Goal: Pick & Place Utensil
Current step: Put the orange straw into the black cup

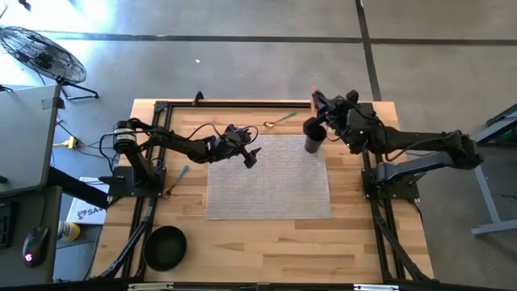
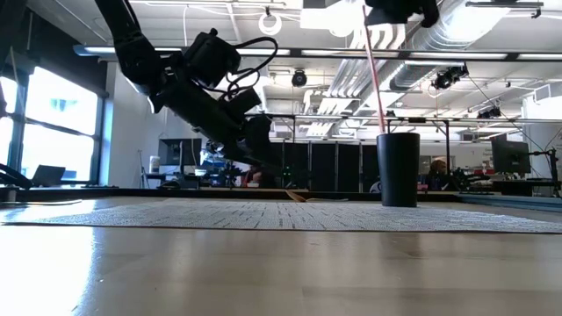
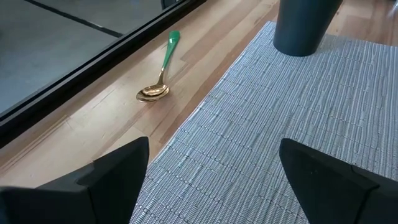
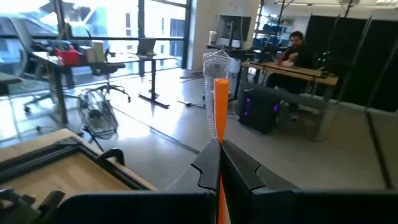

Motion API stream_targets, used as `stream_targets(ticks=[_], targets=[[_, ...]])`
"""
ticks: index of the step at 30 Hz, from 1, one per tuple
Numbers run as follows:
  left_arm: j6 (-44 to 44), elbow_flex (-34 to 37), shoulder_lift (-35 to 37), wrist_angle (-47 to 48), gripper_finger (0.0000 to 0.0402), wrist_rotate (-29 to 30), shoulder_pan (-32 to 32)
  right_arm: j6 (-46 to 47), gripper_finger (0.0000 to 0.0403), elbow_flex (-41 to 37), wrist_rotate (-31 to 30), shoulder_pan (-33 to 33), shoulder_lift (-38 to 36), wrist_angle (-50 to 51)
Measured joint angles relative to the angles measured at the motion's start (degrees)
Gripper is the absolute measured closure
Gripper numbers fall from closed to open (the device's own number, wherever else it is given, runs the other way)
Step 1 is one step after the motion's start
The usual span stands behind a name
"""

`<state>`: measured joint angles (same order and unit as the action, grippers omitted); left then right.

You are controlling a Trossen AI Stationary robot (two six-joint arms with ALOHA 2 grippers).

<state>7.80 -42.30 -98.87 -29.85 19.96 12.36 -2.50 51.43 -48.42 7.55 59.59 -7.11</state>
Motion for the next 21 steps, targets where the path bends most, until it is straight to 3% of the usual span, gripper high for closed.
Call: stream_targets(ticks=[11, 15, 21], targets=[[0.0, 0.0, 0.0, 0.0, 0.0047, 0.01, 0.0, 6.55, 0.0402, -12.5, 9.32, -0.06, -12.09, -0.97], [0.01, 0.0, 0.0, 0.0, 0.0047, 0.01, 0.0, 6.34, 0.0399, -16.46, 13.32, -0.22, -13.16, -0.94], [0.01, 0.0, 0.0, 0.0, 0.0047, 0.01, -0.02, 6.56, 0.0373, -20.68, 12.85, -0.2, -12.72, -0.91]])
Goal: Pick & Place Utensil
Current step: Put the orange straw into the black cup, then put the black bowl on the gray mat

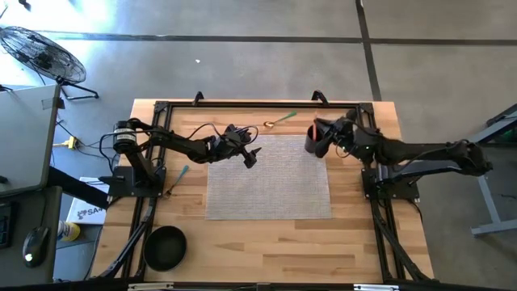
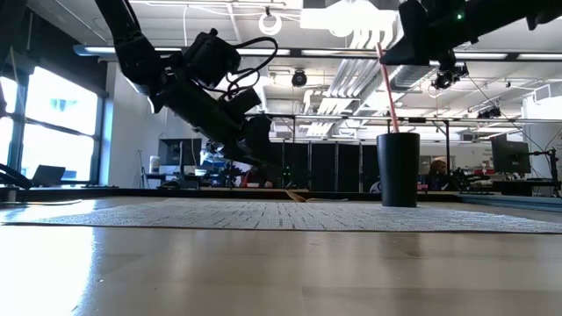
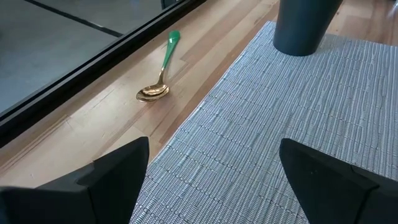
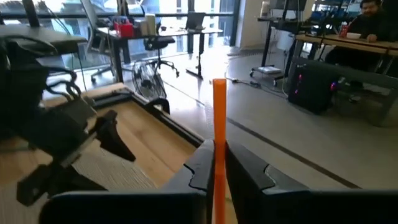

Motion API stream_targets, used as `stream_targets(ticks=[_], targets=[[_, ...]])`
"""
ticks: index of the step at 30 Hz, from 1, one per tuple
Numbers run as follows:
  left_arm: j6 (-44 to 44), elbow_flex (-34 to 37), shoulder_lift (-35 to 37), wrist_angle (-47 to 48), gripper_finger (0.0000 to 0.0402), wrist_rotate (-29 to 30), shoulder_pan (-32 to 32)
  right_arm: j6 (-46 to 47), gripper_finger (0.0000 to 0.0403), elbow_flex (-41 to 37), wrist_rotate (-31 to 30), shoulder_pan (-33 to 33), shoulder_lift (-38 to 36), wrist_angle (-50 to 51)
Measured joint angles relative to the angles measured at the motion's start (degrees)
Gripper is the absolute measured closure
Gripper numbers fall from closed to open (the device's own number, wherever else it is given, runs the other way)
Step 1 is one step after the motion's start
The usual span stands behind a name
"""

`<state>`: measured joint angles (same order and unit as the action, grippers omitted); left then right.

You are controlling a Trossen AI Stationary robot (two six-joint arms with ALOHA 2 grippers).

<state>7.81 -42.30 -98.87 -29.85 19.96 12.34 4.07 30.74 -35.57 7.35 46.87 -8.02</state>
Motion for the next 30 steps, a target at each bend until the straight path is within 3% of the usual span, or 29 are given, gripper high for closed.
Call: stream_targets(ticks=[6, 15, 22, 30], targets=[[-0.02, 0.0, 0.0, 0.0, 0.0047, 0.0, 0.02, -0.52, 0.0322, 0.68, -0.91, 0.07, -0.02, 1.94], [0.0, 0.0, 0.0, -0.01, 0.0047, 0.0, 0.02, 0.84, 0.0248, 12.72, -3.06, -1.7, -0.04, 14.57], [-0.01, 0.0, 0.0, 0.0, 0.0047, 0.0, 0.02, 7.67, 0.0238, 18.37, 0.54, -10.68, -0.07, 21.21], [-0.02, 0.0, 0.0, -0.01, 0.0047, -0.02, 0.01, 13.62, 0.0238, 10.98, 1.31, -23.52, -0.02, 18.73]])
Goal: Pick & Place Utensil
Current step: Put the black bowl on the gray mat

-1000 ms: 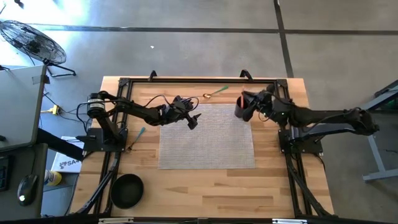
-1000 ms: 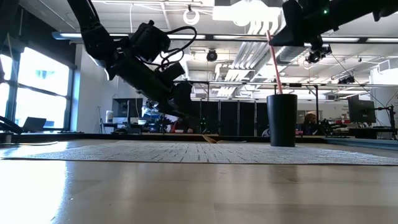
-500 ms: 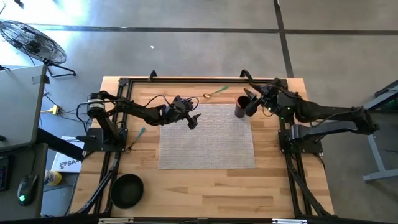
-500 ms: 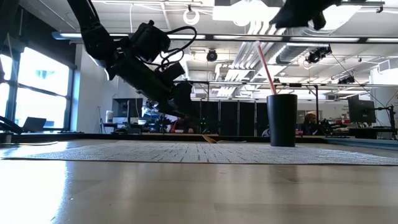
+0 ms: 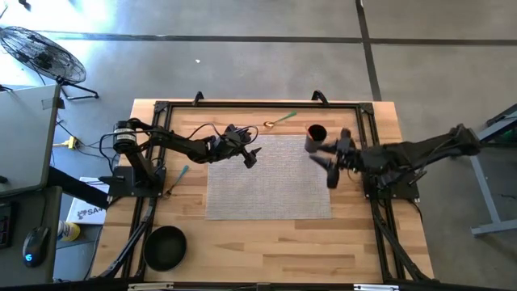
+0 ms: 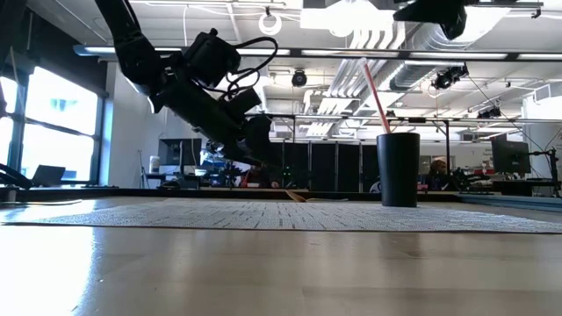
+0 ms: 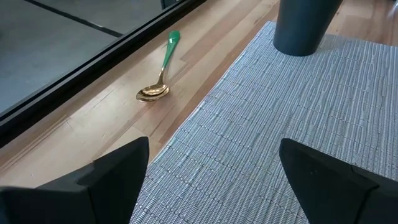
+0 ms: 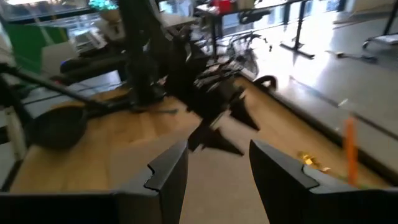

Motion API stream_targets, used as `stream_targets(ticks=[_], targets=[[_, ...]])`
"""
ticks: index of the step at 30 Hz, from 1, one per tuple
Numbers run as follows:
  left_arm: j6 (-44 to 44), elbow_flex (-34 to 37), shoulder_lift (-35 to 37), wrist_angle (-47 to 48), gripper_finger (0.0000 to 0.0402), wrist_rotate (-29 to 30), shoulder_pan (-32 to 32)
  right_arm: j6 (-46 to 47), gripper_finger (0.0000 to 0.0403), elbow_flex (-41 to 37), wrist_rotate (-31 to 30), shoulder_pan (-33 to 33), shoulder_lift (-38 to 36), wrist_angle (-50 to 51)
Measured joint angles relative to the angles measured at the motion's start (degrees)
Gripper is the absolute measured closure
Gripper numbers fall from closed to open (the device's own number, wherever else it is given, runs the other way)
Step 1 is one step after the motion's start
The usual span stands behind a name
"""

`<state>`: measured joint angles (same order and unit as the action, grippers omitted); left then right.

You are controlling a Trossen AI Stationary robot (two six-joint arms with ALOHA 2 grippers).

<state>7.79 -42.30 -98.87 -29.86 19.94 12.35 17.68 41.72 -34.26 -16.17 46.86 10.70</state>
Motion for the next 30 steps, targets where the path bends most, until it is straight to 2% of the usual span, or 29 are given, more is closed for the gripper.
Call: stream_targets(ticks=[5, 9, 13, 15, 19, 23, 26, 30], targets=[[0.23, 0.0, 0.0, -0.36, 0.0047, 0.0, -0.01, 3.59, 0.0238, -6.21, 0.08, -5.98, 1.37, -8.21], [0.49, 0.0, 0.0, -0.35, 0.0047, 0.0, 0.01, 4.64, 0.0238, -8.79, 0.15, -10.53, 5.32, -16.52], [7.02, -0.04, 0.06, -2.37, 0.0047, -0.88, 0.0, 6.3, 0.0238, -8.13, -0.07, -14.75, 11.02, -21.35], [9.41, -0.03, 0.04, -2.73, 0.0047, -4.76, 0.03, 6.52, 0.0238, -7.53, -0.6, -16.55, 13.88, -23.07], [9.22, -0.04, 0.04, -7.15, 0.0047, -17.7, -0.86, 6.37, 0.0238, -6.63, -4.56, -19.88, 19.05, -27.81], [7.25, -0.08, 0.15, -11.35, 0.0047, -23.27, -4.97, 6.48, 0.0238, -6.54, -9.23, -21.65, 22.99, -29.43], [2.4, -0.07, 2.72, -10.46, 0.0047, -22.34, -8.77, 8.11, 0.0238, -6.53, -11.36, -21.92, 25.23, -29.73], [-0.77, -0.04, 7.51, -4.48, 0.0047, -15.98, -14.04, 8.9, 0.0238, -6.52, -11.3, -21.87, 27.49, -32.56]])
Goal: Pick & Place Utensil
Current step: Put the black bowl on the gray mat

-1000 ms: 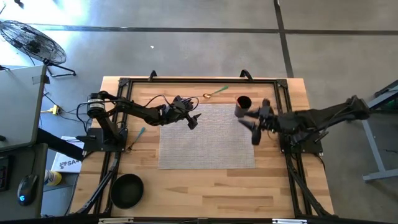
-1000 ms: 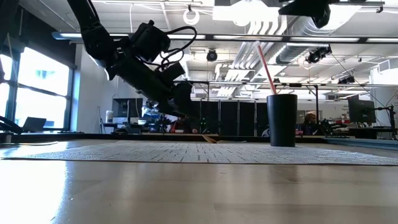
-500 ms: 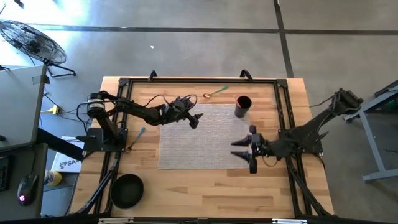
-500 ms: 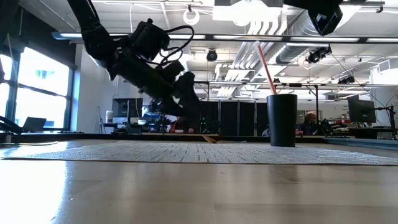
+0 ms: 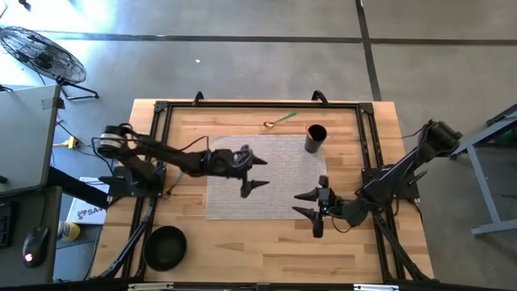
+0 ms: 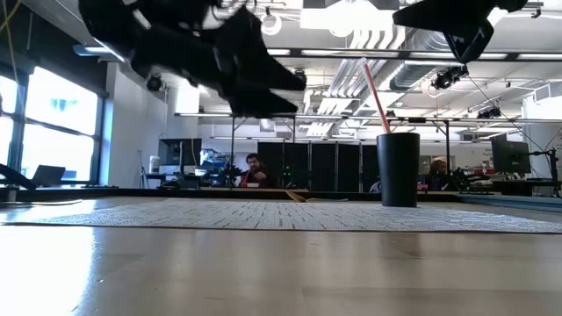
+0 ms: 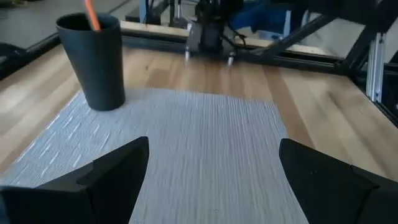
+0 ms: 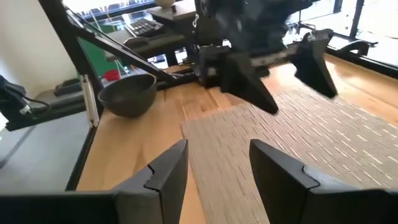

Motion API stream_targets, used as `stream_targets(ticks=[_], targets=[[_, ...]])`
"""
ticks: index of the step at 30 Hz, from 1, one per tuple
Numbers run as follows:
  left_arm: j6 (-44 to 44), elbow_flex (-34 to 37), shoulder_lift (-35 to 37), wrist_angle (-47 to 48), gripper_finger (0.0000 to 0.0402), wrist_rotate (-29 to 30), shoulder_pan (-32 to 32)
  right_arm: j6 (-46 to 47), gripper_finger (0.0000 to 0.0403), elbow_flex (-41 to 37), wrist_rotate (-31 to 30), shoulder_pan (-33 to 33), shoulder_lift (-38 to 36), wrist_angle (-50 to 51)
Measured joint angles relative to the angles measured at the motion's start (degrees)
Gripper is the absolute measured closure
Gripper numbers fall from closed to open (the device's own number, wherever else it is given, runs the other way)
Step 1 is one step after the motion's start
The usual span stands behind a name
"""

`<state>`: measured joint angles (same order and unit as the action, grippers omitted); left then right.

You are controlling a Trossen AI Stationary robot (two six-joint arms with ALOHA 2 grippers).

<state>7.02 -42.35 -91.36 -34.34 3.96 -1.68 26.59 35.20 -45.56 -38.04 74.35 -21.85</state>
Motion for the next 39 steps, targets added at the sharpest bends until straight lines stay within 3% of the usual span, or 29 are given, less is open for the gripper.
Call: stream_targets(ticks=[10, 18, 22, 27, 34, 39], targets=[[-2.23, -0.02, 14.22, 23.59, 0.0047, 13.05, -12.64, -8.18, 0.0238, 0.0, -2.42, 0.22, 2.25, -6.45], [8.11, -0.06, 26.14, 42.44, 0.0047, 12.23, -21.02, -16.11, 0.0238, 0.0, -1.07, 3.34, 2.14, -8.64], [20.34, -1.78, 31.01, 56.36, 0.0047, 9.51, -25.73, -21.11, 0.0238, 0.0, -0.8, 6.07, 2.1, -11.04], [36.24, -7.72, 31.12, 73.26, 0.0047, 11.95, -35.86, -23.1, 0.0238, 0.0, 2.8, 9.94, 2.07, -12.89], [56.58, -14.56, 26.52, 85.0, 0.0047, 14.15, -48.44, -22.01, 0.0238, 0.0, 11.11, 14.7, 2.07, -13.04], [65.97, -13.83, 25.32, 87.47, 0.0047, 7.84, -54.9, -19.15, 0.0238, 0.0, 14.78, 15.93, 2.07, -13.11]])
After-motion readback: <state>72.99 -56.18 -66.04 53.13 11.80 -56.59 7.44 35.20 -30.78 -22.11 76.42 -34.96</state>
